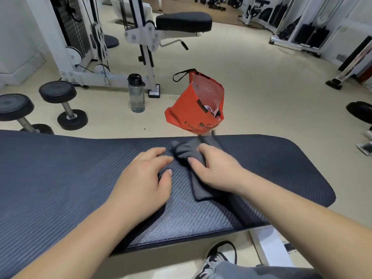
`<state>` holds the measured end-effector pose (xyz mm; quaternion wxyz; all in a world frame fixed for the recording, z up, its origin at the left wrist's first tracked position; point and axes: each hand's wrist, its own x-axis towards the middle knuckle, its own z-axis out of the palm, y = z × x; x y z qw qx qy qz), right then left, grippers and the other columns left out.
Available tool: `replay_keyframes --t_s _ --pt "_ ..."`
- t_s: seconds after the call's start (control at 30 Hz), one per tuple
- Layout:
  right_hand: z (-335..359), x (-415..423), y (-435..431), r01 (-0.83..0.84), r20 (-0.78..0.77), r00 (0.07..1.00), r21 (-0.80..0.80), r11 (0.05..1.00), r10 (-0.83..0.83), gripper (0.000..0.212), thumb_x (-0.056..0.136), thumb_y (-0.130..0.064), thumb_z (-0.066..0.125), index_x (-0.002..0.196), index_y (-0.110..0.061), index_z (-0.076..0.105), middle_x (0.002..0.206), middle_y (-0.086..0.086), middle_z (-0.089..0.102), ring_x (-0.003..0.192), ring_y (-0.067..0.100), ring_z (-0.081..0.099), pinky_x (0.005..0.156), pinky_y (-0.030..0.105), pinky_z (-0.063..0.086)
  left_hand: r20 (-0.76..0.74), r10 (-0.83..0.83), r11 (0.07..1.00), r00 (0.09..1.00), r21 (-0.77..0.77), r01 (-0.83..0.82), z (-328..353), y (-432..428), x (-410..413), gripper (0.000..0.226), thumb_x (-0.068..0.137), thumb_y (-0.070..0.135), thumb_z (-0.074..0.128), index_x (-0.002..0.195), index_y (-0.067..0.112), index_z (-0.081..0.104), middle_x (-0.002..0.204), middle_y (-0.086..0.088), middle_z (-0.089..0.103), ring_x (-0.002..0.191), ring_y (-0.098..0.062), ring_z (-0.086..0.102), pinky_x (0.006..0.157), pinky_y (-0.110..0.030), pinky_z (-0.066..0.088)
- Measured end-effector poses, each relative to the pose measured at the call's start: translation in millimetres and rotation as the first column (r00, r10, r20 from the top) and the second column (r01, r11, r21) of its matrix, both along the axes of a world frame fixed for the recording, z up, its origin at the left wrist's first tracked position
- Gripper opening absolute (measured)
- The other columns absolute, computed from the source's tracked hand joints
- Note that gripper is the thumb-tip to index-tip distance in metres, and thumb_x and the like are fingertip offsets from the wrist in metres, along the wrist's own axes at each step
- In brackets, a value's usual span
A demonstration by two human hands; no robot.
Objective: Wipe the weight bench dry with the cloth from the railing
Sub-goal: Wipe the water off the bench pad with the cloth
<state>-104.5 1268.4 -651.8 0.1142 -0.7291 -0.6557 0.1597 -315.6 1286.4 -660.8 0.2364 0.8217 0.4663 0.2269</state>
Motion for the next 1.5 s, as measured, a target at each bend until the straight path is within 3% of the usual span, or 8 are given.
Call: replay_keyframes --t_s 0.1,0.17,0.27,0.37,0.57,0.9,1.27,1.5 --pt "18.1 -5.8 -4.0 0.05 -0.533 0.845 -0.008 0.999 -0.047 0.026 0.105 -0.038 0.052 0.093 -0.016 0.062 0.084 -0.006 0.066 0.077 0.009 0.06 0.075 0.031 0.045 0.032 0.011 1.0 0.999 -0.021 -0.01 1.8 -5.6 0.9 0.041 0.092 0.031 0.065 0.132 0.023 0.067 0.148 0.005 0.055 0.128 -0.022 0.057 0.109 -0.029 0.039" --pt "33.5 -1.2 -9.8 0.125 -0.866 0.473 -0.118 0.985 -0.163 0.025 0.108 -0.027 0.049 0.105 -0.012 0.069 0.087 -0.005 0.077 0.079 0.007 0.07 0.072 0.023 0.055 0.069 0.032 0.999 0.997 -0.044 -0.029 4.6 -11.4 -0.4 0.051 0.092 0.041 0.066 0.14 0.028 0.06 0.155 0.01 0.046 0.123 -0.027 0.061 0.109 -0.035 0.044" --pt "55.9 10.0 -20.7 0.05 -0.954 -0.111 -0.284 0.958 -0.277 0.036 0.108 -0.023 0.043 0.126 -0.002 0.066 0.111 0.012 0.079 0.096 0.021 0.077 0.077 0.031 0.062 0.108 -0.031 0.998 0.994 0.059 0.025 16.1 -26.6 7.6 0.071 0.085 0.066 0.058 0.149 0.037 0.047 0.165 0.016 0.027 0.148 -0.013 0.036 0.115 -0.038 0.038" --pt "64.1 30.0 -27.8 -0.004 -0.93 -0.239 -0.287 0.958 -0.28 0.039 0.101 -0.027 0.043 0.117 -0.004 0.07 0.115 0.016 0.074 0.103 0.032 0.071 0.096 0.044 0.054 -0.009 -0.115 0.964 0.993 0.242 0.114 21.5 -35.0 30.4 0.095 0.076 0.074 0.061 0.157 0.031 0.034 0.17 0.006 0.016 0.156 -0.019 0.017 0.121 -0.042 0.024" --pt "38.2 90.6 -46.8 0.441 -0.471 0.799 0.036 0.897 -0.374 0.021 0.099 -0.022 0.06 0.115 -0.011 0.07 0.105 0.004 0.072 0.096 0.017 0.065 0.086 0.028 0.051 -0.474 -0.227 0.949 0.851 0.087 0.302 -6.2 -33.8 84.5 0.084 0.086 0.073 0.038 0.16 0.045 0.009 0.173 0.003 0.001 0.158 -0.03 -0.006 0.127 -0.053 0.0" --pt "-10.2 211.2 -84.5 0.701 -0.216 0.702 0.04 0.712 -0.679 0.045 0.098 -0.037 0.045 0.134 -0.016 0.064 0.139 0.011 0.065 0.132 0.036 0.054 0.111 0.044 0.043 -0.659 -0.519 0.743 0.544 -0.032 0.669 -1.5 -59.1 195.0 0.064 0.097 0.069 0.02 0.155 0.054 -0.003 0.171 -0.004 0.007 0.151 -0.038 0.01 0.123 -0.057 0.01" --pt "-25.1 257.6 -105.5 0.845 -0.469 0.479 0.017 0.534 -0.742 0.037 0.106 -0.035 0.033 0.074 -0.021 0.046 0.09 0.005 0.058 0.09 0.028 0.05 0.078 0.036 0.036 -0.532 -0.406 0.892 0.743 -0.055 0.448 -22.8 -43.0 346.6 0.061 0.1 0.059 0.022 0.158 0.044 0.014 0.173 -0.001 -0.007 0.156 -0.04 -0.011 0.124 -0.059 -0.003" --pt "-16.1 262.5 -111.2 0.825 -0.433 0.544 0.119 0.552 -0.719 0.039 0.102 -0.033 0.046 0.134 -0.019 0.063 0.136 0.004 0.067 0.128 0.026 0.059 0.104 0.035 0.043 -0.551 -0.487 0.833 0.678 -0.059 0.55 -21.1 -8.7 353.2 0.06 0.1 0.06 0.029 0.157 0.051 0.011 0.173 0.004 0.0 0.158 -0.029 -0.005 0.127 -0.05 0.001"
